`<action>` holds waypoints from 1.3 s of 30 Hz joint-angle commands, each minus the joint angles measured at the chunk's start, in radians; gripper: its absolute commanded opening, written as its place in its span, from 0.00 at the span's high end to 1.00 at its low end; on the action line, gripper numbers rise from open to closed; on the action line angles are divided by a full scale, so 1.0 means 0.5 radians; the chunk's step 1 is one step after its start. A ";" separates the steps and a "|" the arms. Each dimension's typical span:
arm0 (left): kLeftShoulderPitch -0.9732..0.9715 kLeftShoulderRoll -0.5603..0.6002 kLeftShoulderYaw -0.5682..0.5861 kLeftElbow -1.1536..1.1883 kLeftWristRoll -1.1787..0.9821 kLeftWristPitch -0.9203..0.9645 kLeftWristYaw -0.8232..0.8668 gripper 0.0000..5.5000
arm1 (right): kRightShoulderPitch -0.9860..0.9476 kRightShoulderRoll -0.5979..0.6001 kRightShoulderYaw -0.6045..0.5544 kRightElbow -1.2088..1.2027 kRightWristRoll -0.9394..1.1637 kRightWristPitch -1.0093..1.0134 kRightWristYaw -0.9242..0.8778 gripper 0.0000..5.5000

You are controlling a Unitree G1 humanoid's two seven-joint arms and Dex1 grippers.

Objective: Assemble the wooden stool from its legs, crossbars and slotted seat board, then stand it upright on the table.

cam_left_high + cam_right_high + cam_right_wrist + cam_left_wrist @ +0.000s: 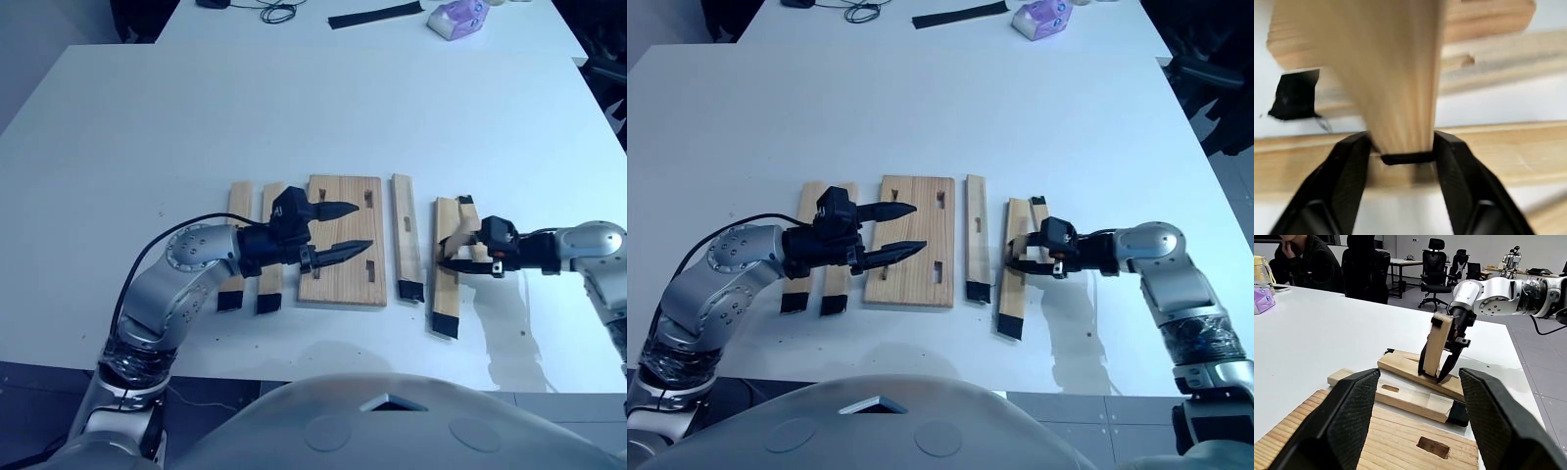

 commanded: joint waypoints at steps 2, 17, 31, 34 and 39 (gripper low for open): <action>-0.041 0.026 0.002 0.031 -0.007 0.007 -0.044 0.45 | 0.130 0.101 0.026 0.060 -0.094 -0.083 -0.153 0.43; 0.004 0.000 0.020 0.025 0.037 -0.025 0.002 0.45 | 0.053 -0.022 -0.354 -0.352 0.370 0.269 -0.079 0.37; 0.021 -0.005 0.023 0.021 0.039 -0.029 0.029 0.45 | 0.006 -0.135 -0.712 -0.899 0.898 0.833 -0.125 0.37; 0.012 -0.007 0.021 0.025 0.036 -0.029 0.024 0.45 | -0.064 -0.034 -0.650 -1.030 0.987 0.919 -0.261 0.37; -0.006 -0.003 0.019 0.034 0.029 -0.028 0.006 0.45 | -0.067 0.106 -0.471 -1.123 0.938 0.925 -0.391 0.40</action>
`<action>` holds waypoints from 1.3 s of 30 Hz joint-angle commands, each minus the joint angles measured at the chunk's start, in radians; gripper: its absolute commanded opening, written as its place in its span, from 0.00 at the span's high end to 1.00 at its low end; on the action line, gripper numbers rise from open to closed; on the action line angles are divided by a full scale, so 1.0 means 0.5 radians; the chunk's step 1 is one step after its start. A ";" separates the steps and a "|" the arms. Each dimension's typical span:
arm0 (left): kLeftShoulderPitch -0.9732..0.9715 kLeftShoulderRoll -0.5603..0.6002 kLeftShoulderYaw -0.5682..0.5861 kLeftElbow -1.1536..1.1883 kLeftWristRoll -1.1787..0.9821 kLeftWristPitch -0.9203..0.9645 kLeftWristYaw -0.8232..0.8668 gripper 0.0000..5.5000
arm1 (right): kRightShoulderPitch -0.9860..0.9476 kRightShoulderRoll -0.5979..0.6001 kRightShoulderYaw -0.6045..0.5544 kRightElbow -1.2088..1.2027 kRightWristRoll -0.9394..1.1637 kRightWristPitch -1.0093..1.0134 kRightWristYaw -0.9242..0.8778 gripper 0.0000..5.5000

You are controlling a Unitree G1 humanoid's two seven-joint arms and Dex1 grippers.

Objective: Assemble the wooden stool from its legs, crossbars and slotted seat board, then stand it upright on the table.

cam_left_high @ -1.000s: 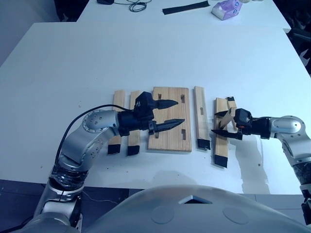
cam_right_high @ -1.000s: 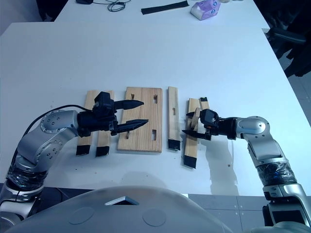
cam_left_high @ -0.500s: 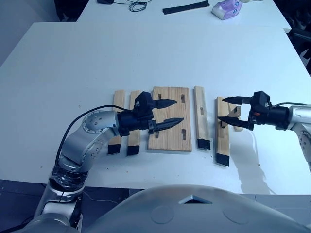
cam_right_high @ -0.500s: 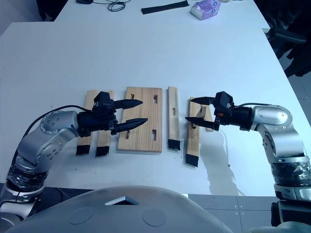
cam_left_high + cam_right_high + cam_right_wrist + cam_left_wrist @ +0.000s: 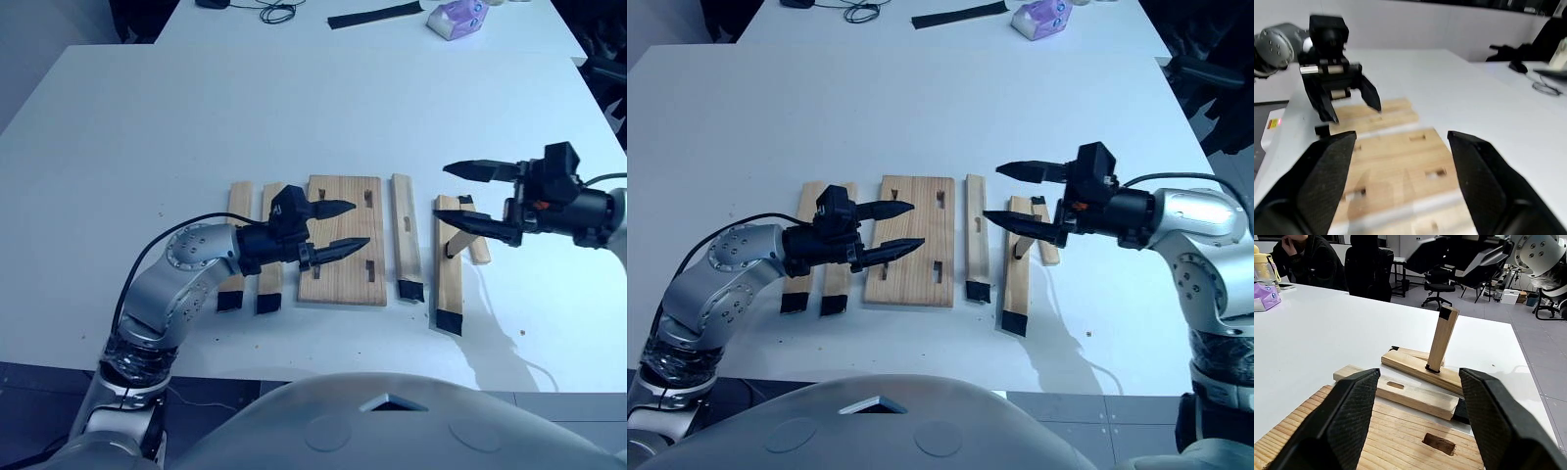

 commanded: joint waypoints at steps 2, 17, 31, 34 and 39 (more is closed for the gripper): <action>-0.035 0.011 0.013 0.016 -0.004 -0.007 -0.020 0.45 | 0.032 0.072 0.088 -0.043 -0.047 0.010 -0.082 0.46; -0.014 -0.002 0.018 0.030 0.008 -0.023 0.003 0.45 | -0.380 0.050 -0.124 0.012 0.302 0.227 -0.155 0.49; -0.088 0.032 0.031 0.084 -0.026 0.007 -0.066 0.45 | 0.298 0.085 0.322 0.375 -0.448 -0.366 -0.047 0.49; -0.083 0.031 0.035 0.083 -0.024 0.012 -0.065 0.45 | 0.300 0.120 0.281 0.353 -0.384 -0.393 -0.061 0.49; -0.062 0.015 0.042 0.073 -0.015 0.012 -0.037 0.45 | 0.172 0.138 0.138 0.163 -0.083 -0.233 -0.141 0.49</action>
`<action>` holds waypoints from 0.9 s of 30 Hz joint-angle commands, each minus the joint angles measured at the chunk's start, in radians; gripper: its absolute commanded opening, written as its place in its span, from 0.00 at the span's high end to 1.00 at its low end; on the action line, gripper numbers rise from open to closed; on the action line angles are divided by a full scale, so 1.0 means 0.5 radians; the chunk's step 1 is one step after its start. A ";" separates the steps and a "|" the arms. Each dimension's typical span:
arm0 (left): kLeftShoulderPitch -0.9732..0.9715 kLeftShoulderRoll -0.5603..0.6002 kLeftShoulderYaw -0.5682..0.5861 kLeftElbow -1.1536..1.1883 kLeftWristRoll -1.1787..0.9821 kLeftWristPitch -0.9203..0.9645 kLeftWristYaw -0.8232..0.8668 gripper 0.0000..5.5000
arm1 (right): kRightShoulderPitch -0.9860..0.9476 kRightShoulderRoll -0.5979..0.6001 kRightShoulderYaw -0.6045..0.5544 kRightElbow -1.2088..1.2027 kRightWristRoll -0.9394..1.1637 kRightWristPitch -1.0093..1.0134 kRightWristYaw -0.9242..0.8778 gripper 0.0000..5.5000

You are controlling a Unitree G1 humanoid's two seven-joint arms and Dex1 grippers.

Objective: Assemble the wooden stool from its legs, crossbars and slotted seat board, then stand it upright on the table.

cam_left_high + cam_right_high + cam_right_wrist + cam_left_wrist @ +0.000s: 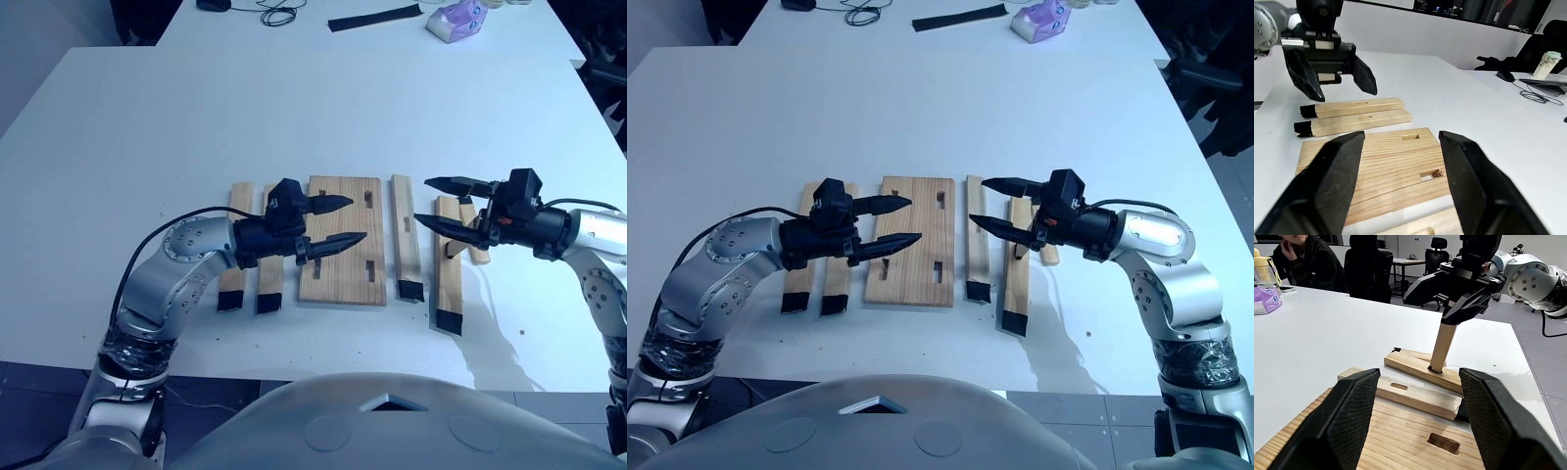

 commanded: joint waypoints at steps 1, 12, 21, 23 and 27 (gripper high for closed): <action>0.003 -0.001 0.016 -0.004 0.000 0.011 0.026 0.45 | -0.025 0.010 -0.077 -0.083 0.198 0.245 -0.072 0.49; 0.080 -0.038 0.040 -0.050 0.003 -0.011 0.102 0.45 | -0.032 -0.193 -0.550 -0.553 1.349 0.859 -0.210 0.49; 0.114 -0.052 0.060 -0.074 -0.003 -0.011 0.125 0.45 | 0.670 -0.540 -0.422 -0.594 0.670 0.795 0.405 0.49; 0.115 -0.054 0.058 -0.077 -0.004 -0.009 0.126 0.45 | 0.765 -0.563 -0.234 -0.516 0.327 0.607 0.455 0.49; 0.114 -0.056 0.043 -0.079 -0.003 -0.008 0.123 0.45 | 0.831 -0.547 0.132 -0.318 -0.272 0.266 0.392 0.49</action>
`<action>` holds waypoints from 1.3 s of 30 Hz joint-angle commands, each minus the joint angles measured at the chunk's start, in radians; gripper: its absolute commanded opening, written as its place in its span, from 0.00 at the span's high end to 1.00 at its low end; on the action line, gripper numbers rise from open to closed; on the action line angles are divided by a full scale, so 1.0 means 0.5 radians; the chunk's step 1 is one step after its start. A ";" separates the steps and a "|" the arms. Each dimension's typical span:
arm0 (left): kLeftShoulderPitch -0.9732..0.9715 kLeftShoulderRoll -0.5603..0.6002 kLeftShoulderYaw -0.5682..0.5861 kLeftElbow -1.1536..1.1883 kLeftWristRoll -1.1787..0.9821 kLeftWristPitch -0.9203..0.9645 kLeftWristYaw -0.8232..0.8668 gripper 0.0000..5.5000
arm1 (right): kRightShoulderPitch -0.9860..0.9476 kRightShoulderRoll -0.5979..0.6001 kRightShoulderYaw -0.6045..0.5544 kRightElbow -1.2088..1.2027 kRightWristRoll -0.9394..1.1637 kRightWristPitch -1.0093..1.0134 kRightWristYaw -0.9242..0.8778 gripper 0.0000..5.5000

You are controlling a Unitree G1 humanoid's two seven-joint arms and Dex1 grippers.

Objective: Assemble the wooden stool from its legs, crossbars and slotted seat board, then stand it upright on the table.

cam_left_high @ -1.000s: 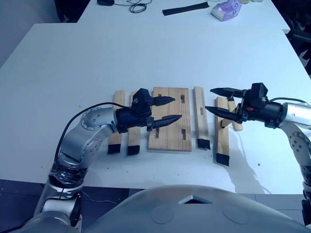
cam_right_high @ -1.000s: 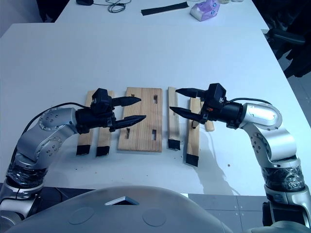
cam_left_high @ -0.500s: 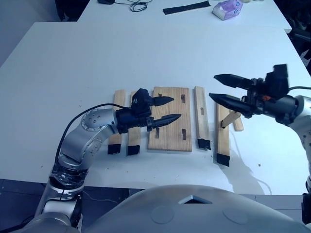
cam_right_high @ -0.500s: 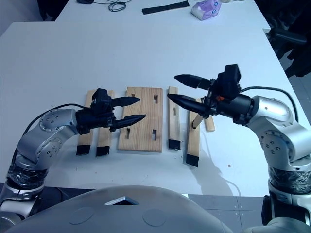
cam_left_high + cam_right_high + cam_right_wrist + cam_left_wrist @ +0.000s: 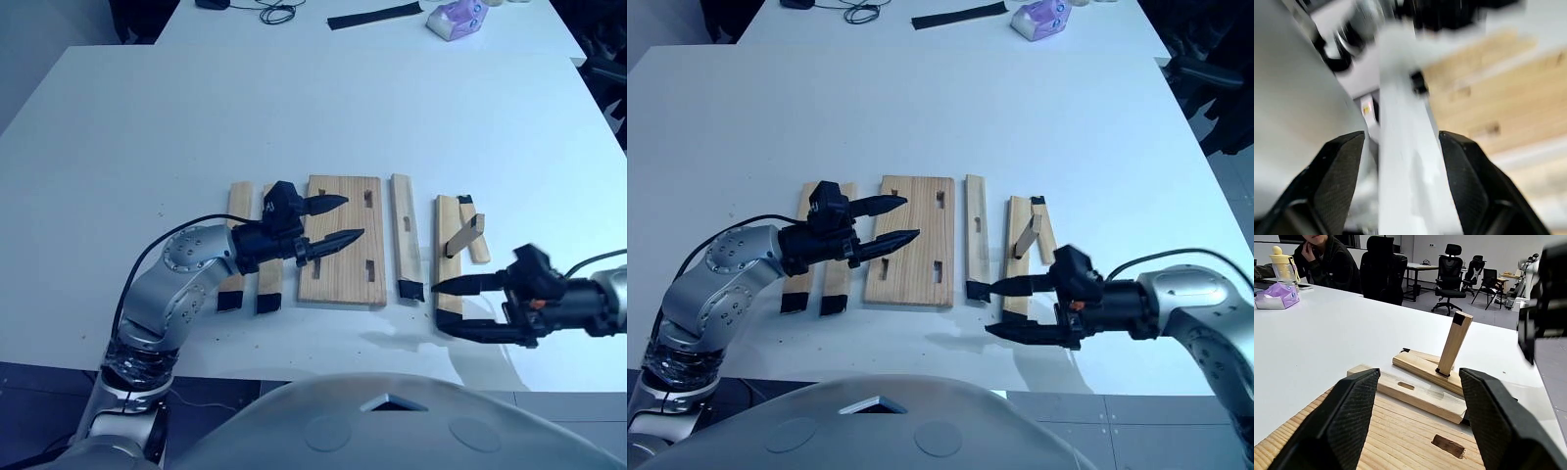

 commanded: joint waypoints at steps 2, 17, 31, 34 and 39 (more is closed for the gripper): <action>-0.010 0.009 -0.001 -0.016 -0.013 -0.001 -0.014 0.45 | 0.118 0.006 0.400 0.247 -0.700 -0.445 -0.084 0.49; 0.076 0.008 0.018 -0.079 -0.021 0.002 0.029 0.45 | 0.167 0.059 -0.036 0.130 -0.406 -0.420 -0.121 0.49; 0.301 0.002 0.121 -0.214 -0.014 -0.033 0.170 0.45 | 0.614 0.330 -0.415 -0.858 -0.383 0.637 -1.301 0.32; 0.311 0.005 0.131 -0.218 -0.013 -0.038 0.183 0.45 | 0.466 0.441 -0.338 -0.903 -0.376 0.857 -1.560 0.32; 0.279 0.004 0.119 -0.206 -0.017 -0.032 0.178 0.45 | 0.246 0.718 -0.221 -0.914 -0.260 1.098 -1.868 0.32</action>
